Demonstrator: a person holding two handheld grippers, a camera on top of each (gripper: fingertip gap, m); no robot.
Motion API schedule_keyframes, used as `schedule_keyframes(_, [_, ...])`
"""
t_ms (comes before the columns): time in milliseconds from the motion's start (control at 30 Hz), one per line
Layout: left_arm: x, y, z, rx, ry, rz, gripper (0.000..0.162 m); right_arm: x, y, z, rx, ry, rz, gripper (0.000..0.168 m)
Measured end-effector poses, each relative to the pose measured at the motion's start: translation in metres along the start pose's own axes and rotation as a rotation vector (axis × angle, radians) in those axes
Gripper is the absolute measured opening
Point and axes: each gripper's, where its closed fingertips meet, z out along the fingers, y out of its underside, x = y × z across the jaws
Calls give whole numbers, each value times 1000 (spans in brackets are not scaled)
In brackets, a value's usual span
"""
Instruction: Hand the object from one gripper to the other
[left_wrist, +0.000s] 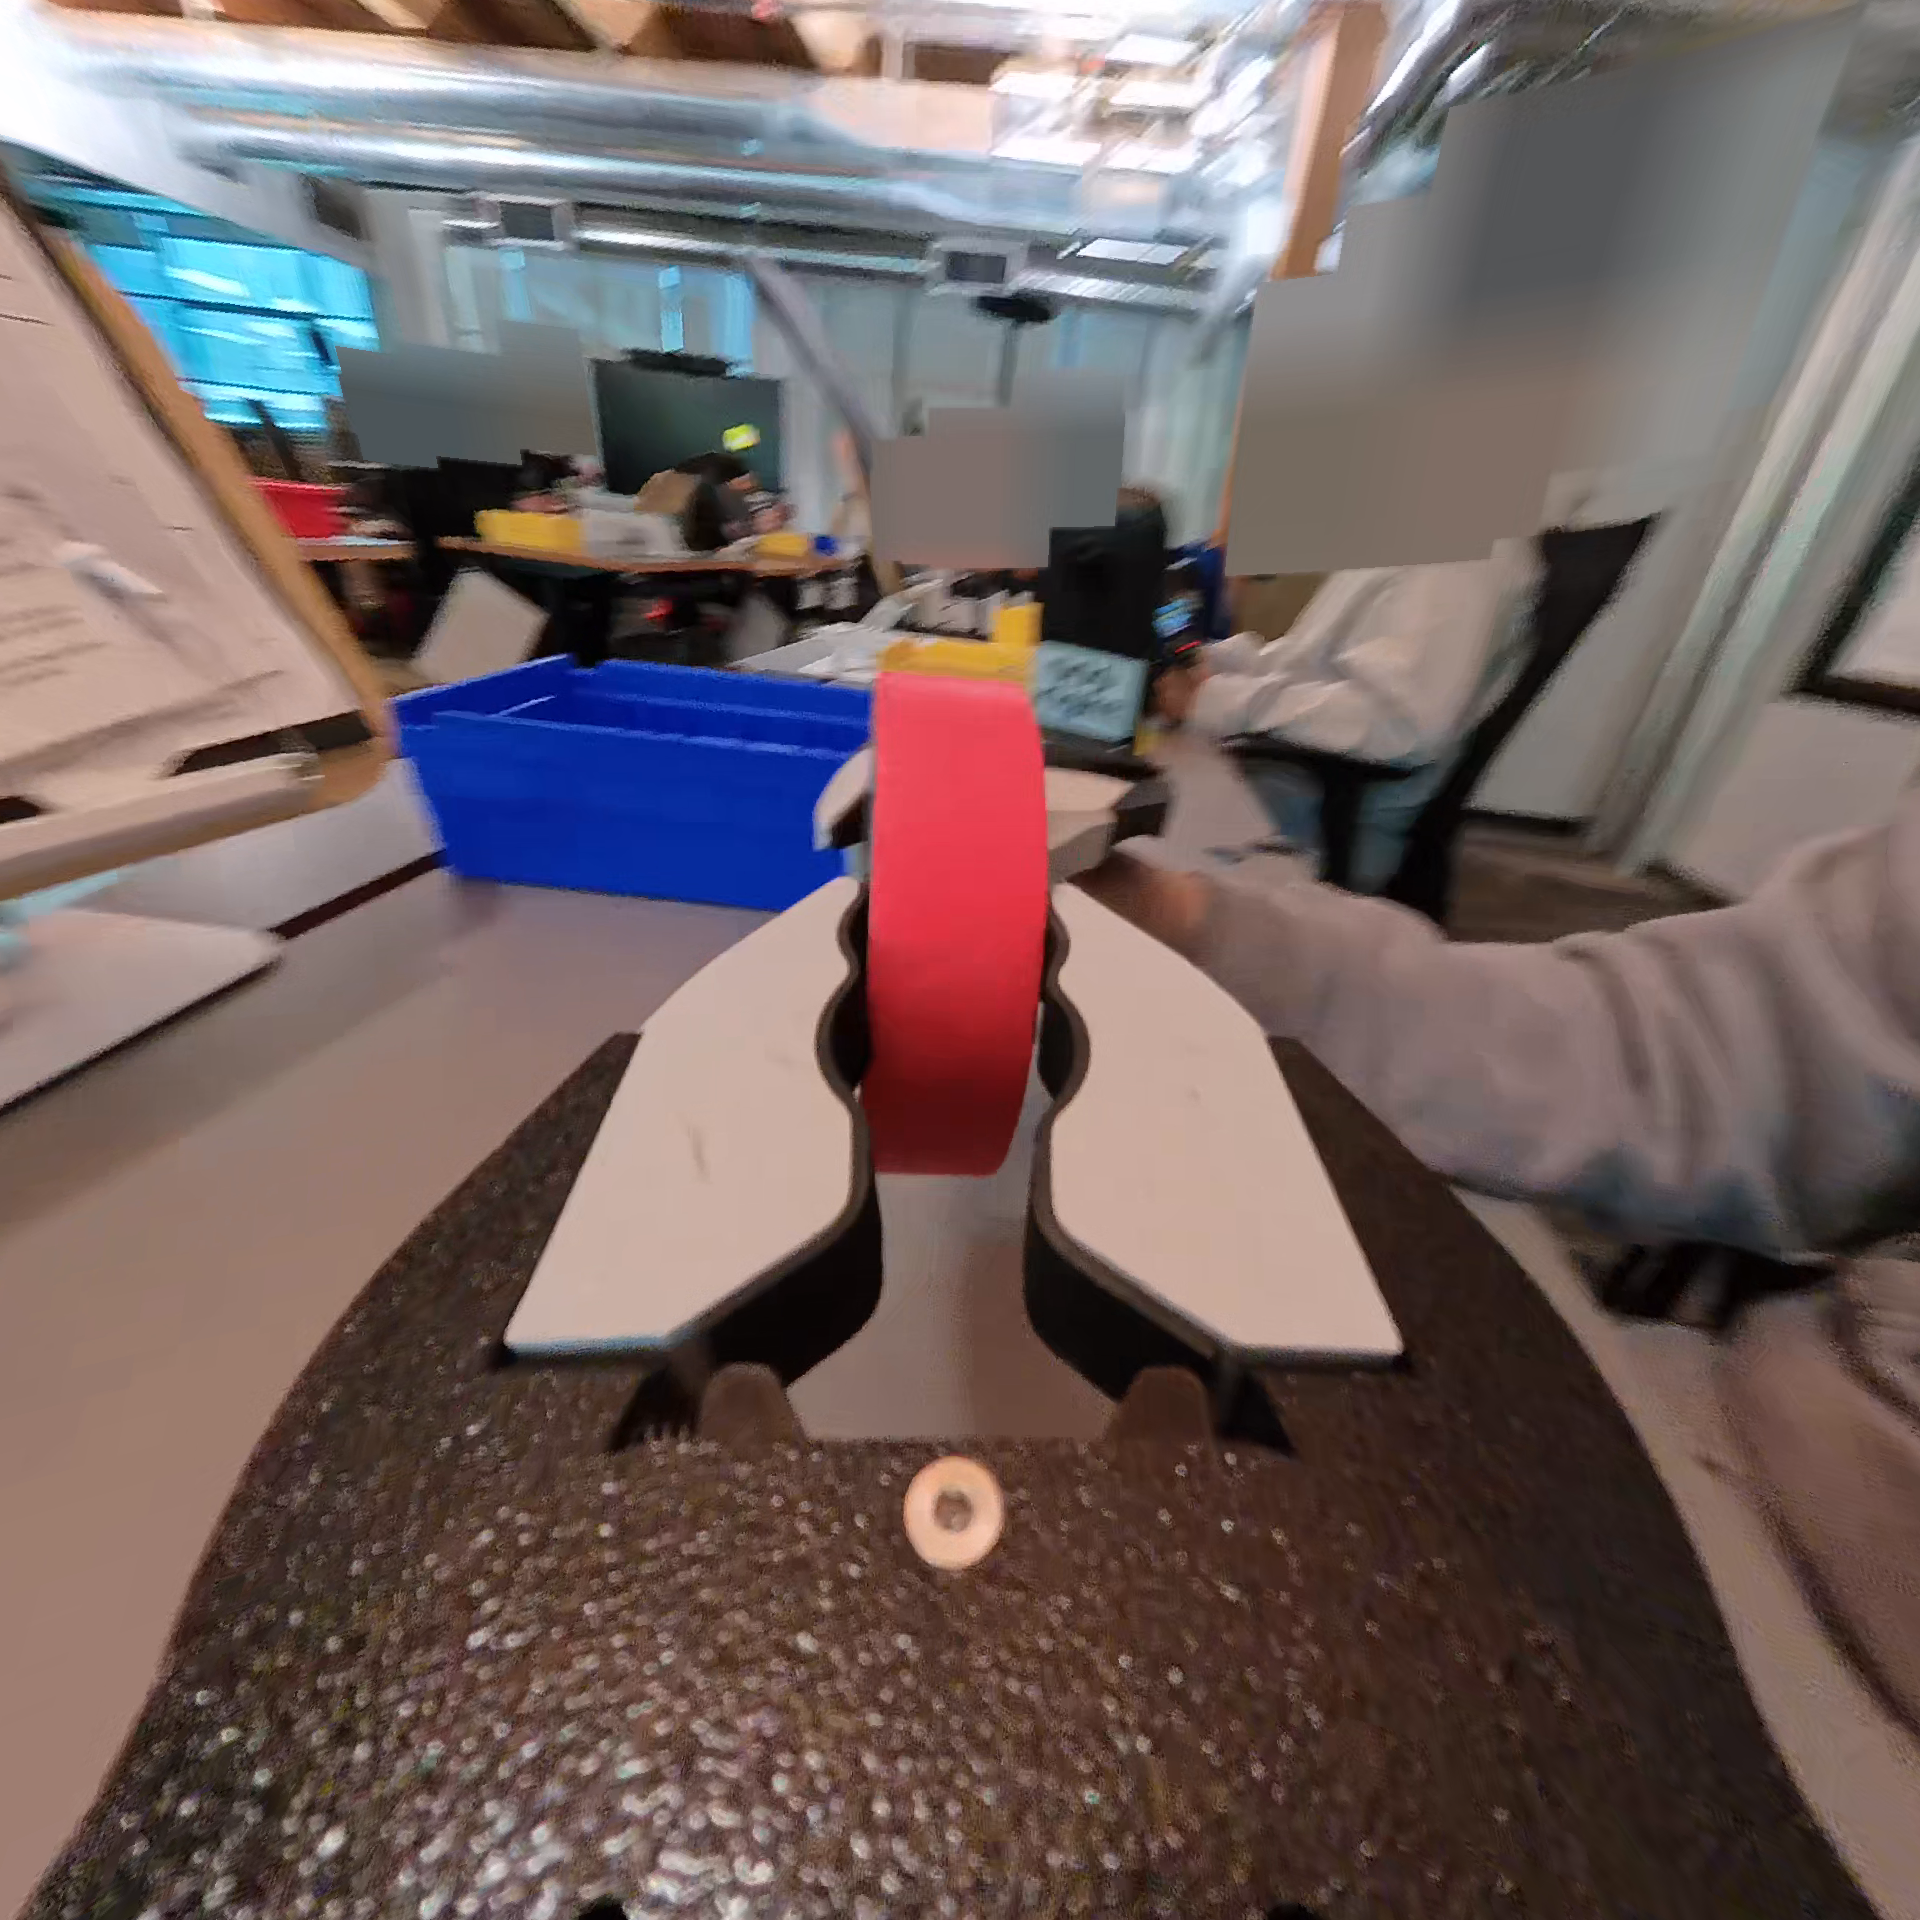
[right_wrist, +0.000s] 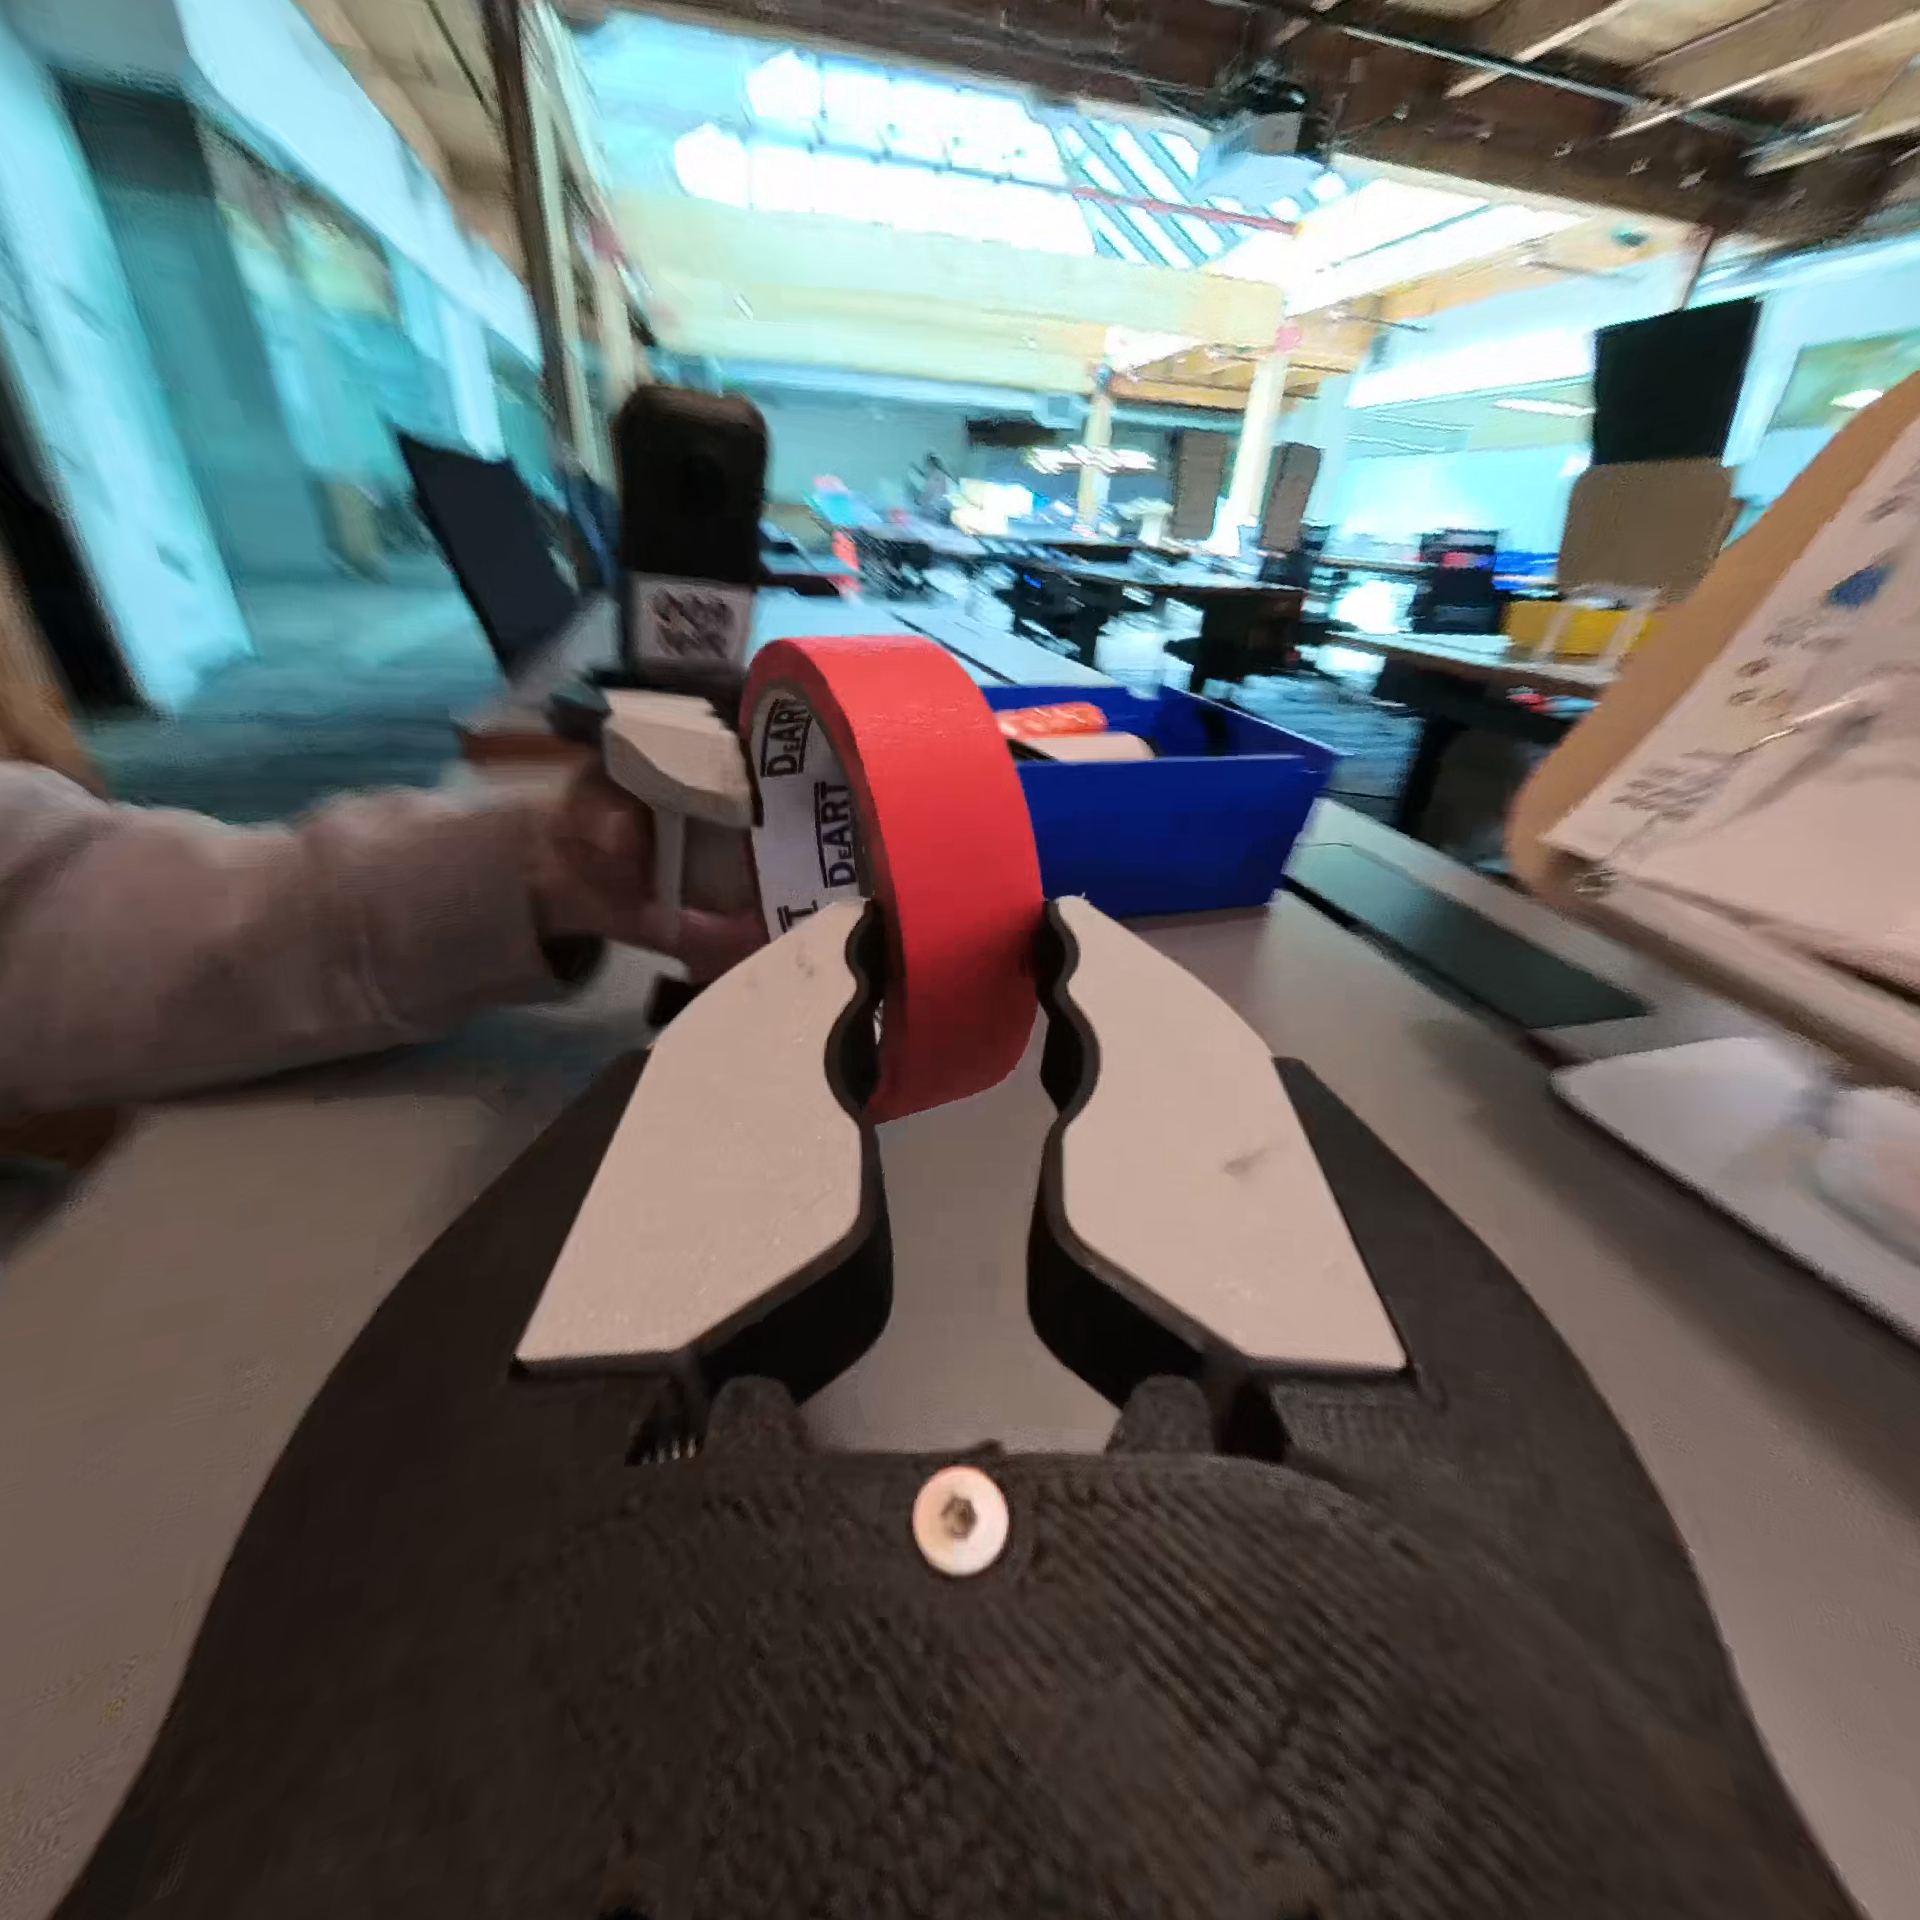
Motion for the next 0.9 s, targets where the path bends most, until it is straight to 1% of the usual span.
schedule_keyframes(33, [-8,4,-1,-37,-73,61,31,3,3,0,-52,56,-91,28])
schedule_keyframes(100, [-23,12,-4,-133,-217,232,48,12,7,0,-158,187,-285,28])
schedule_keyframes(133, [-27,14,-6,-173,-264,321,51,16,10,-1,-223,240,-390,28])
schedule_keyframes(167, [-27,14,-7,-199,-291,390,51,20,15,-3,-296,284,-500,28])
schedule_keyframes(233, [-28,13,-7,-225,-325,456,52,24,22,-5,-413,332,-680,28])
schedule_keyframes(300, [-27,20,-4,-274,-322,492,55,19,23,-2,-435,320,-745,28])
schedule_keyframes(400, [-29,33,-2,-357,-336,585,53,12,23,2,-460,299,-821,28])
schedule_keyframes(500, [-27,31,1,-355,-340,649,30,10,31,4,-514,288,-890,28])
schedule_keyframes(533, [-27,33,1,-369,-337,657,30,10,31,4,-512,284,-878,28])
schedule_keyframes(633, [-28,36,1,-388,-312,597,29,10,33,4,-475,269,-816,29])
schedule_keyframes(700, [-27,30,2,-334,-311,562,28,10,28,3,-390,264,-735,40])
schedule_keyframes(733, [-29,24,1,-293,-326,516,28,9,22,1,-322,260,-668,45])
schedule_keyframes(800, [-32,8,-5,-174,-334,398,28,12,4,-3,-154,253,-444,57])
schedule_keyframes(867, [-32,-15,-12,18,-306,221,27,15,-12,-5,26,201,-146,64])
schedule_keyframes(900, [-30,-26,-15,121,-266,130,27,13,-18,-5,112,147,0,66])
